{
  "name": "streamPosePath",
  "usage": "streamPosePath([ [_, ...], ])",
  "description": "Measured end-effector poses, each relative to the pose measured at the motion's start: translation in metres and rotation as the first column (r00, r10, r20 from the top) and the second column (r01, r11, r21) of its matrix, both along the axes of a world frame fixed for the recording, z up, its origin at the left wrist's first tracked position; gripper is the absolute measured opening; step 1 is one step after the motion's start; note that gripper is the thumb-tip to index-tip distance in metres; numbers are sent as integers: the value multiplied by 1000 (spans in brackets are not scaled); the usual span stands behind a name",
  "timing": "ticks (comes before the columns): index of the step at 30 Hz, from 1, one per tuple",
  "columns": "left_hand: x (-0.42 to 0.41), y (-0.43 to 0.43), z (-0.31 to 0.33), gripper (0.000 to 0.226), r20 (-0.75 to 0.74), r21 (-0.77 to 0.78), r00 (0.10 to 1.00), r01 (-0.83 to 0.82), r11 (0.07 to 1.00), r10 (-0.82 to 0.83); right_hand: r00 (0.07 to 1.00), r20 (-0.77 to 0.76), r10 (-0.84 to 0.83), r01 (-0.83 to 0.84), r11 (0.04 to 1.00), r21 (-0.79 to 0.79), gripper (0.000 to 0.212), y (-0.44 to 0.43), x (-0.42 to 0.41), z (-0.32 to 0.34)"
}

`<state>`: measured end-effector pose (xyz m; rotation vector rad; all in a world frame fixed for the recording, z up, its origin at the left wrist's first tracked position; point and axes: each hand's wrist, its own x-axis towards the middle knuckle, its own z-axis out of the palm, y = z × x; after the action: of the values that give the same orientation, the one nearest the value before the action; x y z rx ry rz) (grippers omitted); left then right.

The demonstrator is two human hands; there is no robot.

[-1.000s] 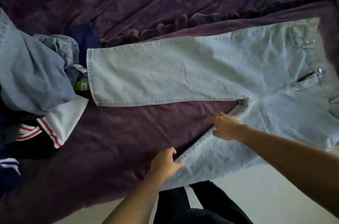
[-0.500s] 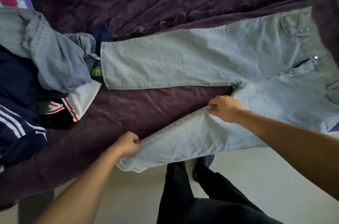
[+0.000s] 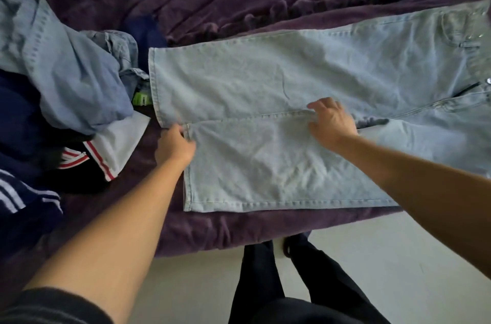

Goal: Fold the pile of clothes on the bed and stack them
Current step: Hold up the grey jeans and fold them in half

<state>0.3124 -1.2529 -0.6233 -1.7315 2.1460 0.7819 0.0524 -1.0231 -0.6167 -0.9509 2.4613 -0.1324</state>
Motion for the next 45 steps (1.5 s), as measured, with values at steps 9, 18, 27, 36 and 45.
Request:
streamPosePath([
  [9,59,48,-37,48,139,229,989,-77,970,46,878,397,268,-396,871,289,65,67,115,-43],
  [18,31,55,3,43,411,74,862,292,953,-296,959,280,-48,-33,961,275,39,107,49,-5],
  [27,-139,217,22,25,24,142,716,688,712,-697,858,-79,-507,512,836,196,29,291,-105,29],
  [36,-220,420,-32,46,59,182,583,792,582,-811,482,27,-876,874,483,59,65,411,-282,-7],
  [45,-218,429,-38,18,98,141,766,622,771,-636,-11,457,-890,985,70,159,32,465,-286,-30],
])
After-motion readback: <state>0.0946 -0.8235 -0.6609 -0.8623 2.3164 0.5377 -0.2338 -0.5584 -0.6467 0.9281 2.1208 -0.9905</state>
